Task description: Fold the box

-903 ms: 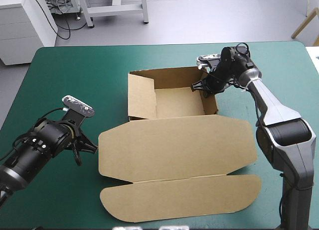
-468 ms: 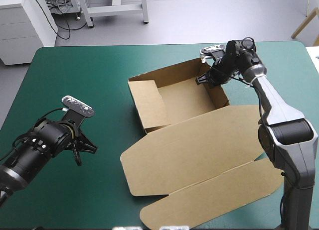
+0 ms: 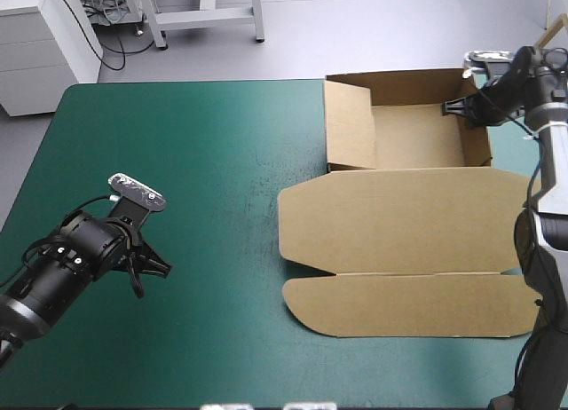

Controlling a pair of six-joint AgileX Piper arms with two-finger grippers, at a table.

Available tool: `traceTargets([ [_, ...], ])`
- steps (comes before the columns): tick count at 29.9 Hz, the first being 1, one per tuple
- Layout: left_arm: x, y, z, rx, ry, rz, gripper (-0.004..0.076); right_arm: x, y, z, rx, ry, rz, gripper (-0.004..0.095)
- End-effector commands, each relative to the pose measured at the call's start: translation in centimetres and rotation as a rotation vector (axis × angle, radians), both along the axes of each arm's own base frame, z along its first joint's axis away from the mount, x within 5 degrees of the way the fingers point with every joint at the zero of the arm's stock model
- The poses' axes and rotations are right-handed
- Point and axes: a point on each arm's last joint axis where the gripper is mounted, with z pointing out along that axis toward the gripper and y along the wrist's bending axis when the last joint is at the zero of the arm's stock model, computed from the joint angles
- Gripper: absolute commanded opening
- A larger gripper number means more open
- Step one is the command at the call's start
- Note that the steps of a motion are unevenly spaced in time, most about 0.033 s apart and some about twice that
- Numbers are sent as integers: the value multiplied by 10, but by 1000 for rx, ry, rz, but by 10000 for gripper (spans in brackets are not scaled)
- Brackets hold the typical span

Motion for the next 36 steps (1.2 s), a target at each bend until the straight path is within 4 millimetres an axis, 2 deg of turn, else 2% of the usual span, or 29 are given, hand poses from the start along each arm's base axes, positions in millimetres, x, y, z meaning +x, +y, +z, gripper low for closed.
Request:
traceTargets([
  [1, 0, 0, 13, -33, -76, -7, -10, -19, -33, 45, 1, -129, -86, -19],
  [8, 1, -2, 13, -50, -85, -12, -10, -37, -100, 45, -15, -130, -253, -19],
  [12, 1, -2, 13, -53, -92, -15, -10, -47, -125, 44, -40, -122, -326, -15],
  [15, 1, -2, 13, -53, -92, -15, -10, -52, -136, 44, -55, -115, -326, 43],
  [18, 1, -2, 13, -53, -92, -15, -10, -54, -138, 44, -70, -114, -304, 174],
  [23, 1, -2, 13, -52, -93, -15, -10, -53, -137, 44, -61, -121, -293, 573],
  [26, 1, -2, 13, -52, -93, -15, -10, -53, -137, 44, -59, -122, -297, 731],
  [32, 1, -2, 13, -50, -90, -14, -10, -56, -136, 51, -66, -134, -300, 751],
  [36, 1, -2, 13, -52, -83, -11, -10, -67, -129, 73, -69, -185, -297, 709],
])
